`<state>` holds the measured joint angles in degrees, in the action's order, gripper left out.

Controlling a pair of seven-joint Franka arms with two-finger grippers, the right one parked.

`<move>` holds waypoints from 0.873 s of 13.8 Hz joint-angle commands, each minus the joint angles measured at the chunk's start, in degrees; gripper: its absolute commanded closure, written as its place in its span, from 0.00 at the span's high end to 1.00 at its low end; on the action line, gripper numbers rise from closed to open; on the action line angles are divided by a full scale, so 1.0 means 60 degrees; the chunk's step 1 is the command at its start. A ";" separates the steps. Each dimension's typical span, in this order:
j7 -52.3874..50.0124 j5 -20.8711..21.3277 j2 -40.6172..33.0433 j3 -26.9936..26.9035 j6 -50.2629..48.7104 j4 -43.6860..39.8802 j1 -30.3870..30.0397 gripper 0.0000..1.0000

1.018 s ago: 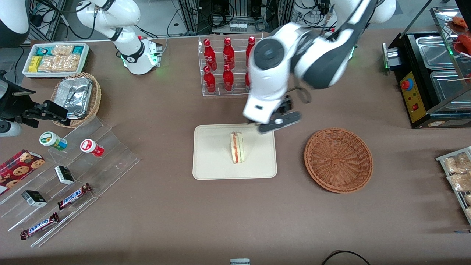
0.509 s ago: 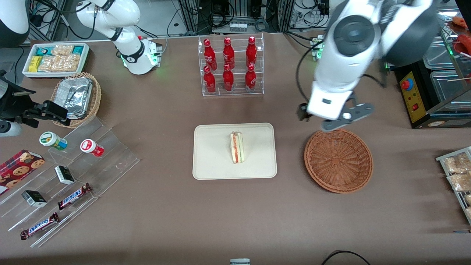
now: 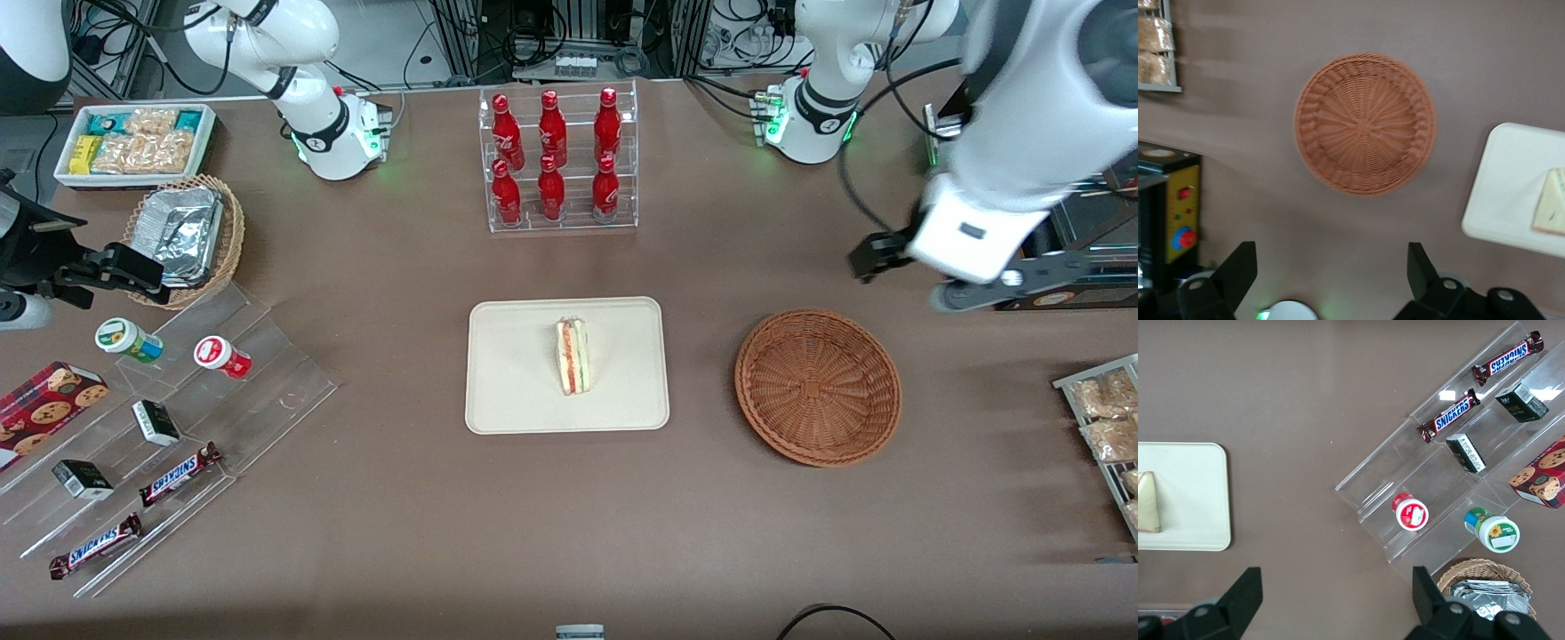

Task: Place sandwich from basket to tray

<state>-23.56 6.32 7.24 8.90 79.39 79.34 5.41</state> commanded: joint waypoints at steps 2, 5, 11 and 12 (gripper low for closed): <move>0.2046 -0.0816 -0.1029 -0.1040 -0.0165 0.0852 -0.0243 0.99; 0.2797 -0.0863 -0.1455 -0.1381 -0.0194 0.1103 -0.0331 0.99; 0.4132 -0.0878 -0.3197 -0.1776 0.0420 0.3005 -0.0697 0.99; 0.3972 -0.0878 -0.3141 -0.1777 0.0392 0.2964 -0.0697 0.99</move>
<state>-0.10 1.83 -8.38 -2.04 79.70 93.08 1.78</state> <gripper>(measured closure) 0.004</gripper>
